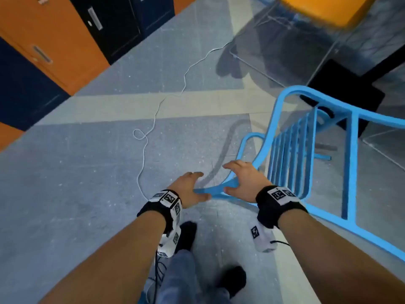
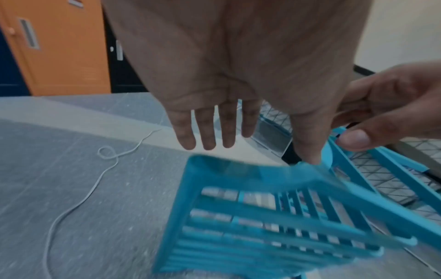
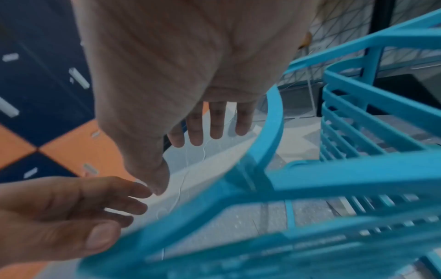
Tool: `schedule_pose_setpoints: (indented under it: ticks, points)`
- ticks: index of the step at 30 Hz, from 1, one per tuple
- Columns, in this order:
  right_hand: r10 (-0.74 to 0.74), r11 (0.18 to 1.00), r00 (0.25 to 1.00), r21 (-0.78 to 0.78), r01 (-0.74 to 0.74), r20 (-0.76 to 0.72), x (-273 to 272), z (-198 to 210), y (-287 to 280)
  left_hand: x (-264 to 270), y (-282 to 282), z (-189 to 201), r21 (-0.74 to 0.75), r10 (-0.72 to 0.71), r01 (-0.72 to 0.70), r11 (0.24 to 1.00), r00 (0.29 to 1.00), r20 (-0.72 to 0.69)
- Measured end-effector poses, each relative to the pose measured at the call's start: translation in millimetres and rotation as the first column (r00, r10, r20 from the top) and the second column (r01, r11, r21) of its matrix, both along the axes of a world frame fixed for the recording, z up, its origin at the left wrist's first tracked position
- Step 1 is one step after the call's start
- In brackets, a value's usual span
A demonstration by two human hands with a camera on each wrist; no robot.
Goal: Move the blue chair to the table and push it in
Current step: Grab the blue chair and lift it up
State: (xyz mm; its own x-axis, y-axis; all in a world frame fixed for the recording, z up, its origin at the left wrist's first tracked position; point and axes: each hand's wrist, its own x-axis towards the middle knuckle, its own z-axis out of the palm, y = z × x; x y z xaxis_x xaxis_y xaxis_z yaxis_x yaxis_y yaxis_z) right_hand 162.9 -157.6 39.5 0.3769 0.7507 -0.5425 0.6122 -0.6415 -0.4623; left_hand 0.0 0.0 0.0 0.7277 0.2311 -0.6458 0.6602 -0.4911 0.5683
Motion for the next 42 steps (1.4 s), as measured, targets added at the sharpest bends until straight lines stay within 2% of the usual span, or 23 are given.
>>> schedule_pose_setpoints:
  ticks: [3, 5, 8, 13, 17, 19, 24, 28, 30, 34, 37, 39, 42]
  points:
    - [0.141, 0.985, 0.984, -0.116, -0.128, 0.108, -13.8, -34.4, 2.3, -22.1, -10.5, -33.1, 0.037, 0.039, -0.039, 0.999, 0.999, -0.015]
    - [0.217, 0.961, 0.959, -0.209, -0.178, 0.181, -20.6, -53.8, 2.2, -30.9, -12.4, -50.2, 0.044, 0.061, -0.063, 0.997, 0.997, 0.037]
    - [0.348, 0.913, 0.894, -0.318, -0.255, 0.281, -25.3, -70.7, 8.0, -30.3, -3.7, -57.0, 0.016, 0.032, -0.033, 0.999, 0.996, 0.086]
    - [0.400, 0.887, 0.875, -0.354, -0.296, 0.272, -21.3, -79.0, 29.3, -25.1, 15.6, -55.5, 0.048, -0.099, 0.098, 0.994, 0.995, 0.008]
    - [0.370, 0.873, 0.896, -0.421, -0.246, 0.244, -24.9, -80.6, 27.8, -23.8, 7.6, -52.9, 0.091, -0.162, 0.166, 0.982, 0.985, -0.056]
    - [0.351, 0.896, 0.888, -0.384, -0.225, 0.297, -25.3, -71.6, 24.6, -22.6, 6.7, -41.4, 0.097, -0.179, 0.182, 0.979, 0.983, -0.043]
    - [0.252, 0.944, 0.892, -0.298, -0.141, 0.375, -0.2, -7.8, 17.5, -1.9, 13.9, 26.9, 0.103, -0.134, 0.122, 0.987, 0.984, 0.120]
    - [0.160, 0.975, 0.920, -0.202, -0.091, 0.357, 30.7, 67.1, 0.5, 21.3, 15.3, 97.8, 0.048, -0.041, 0.028, 0.998, 0.954, 0.298]
    - [0.100, 0.989, 0.933, -0.138, -0.055, 0.345, 46.7, 110.4, -13.5, 30.7, 12.1, 127.2, 0.054, -0.046, 0.030, 0.998, 0.945, 0.325]
    - [-0.052, 0.999, 0.949, 0.020, 0.048, 0.310, 72.7, 188.8, -59.9, 44.9, -9.7, 168.5, 0.122, -0.165, 0.133, 0.984, 0.936, 0.311]
    - [-0.178, 0.978, 0.939, 0.155, 0.137, 0.293, 84.5, 227.9, -115.0, 71.4, -36.8, 204.2, 0.205, -0.283, 0.221, 0.953, 0.892, 0.352]
    - [-0.255, 0.955, 0.925, 0.226, 0.194, 0.281, 82.3, 249.2, -159.3, 94.2, -63.9, 234.1, 0.306, -0.462, 0.369, 0.878, 0.823, 0.332]
    - [-0.413, 0.896, 0.875, 0.286, 0.340, 0.254, 68.6, 271.5, -233.2, 124.7, -116.5, 274.5, 0.478, -0.693, 0.530, 0.700, 0.667, 0.274]
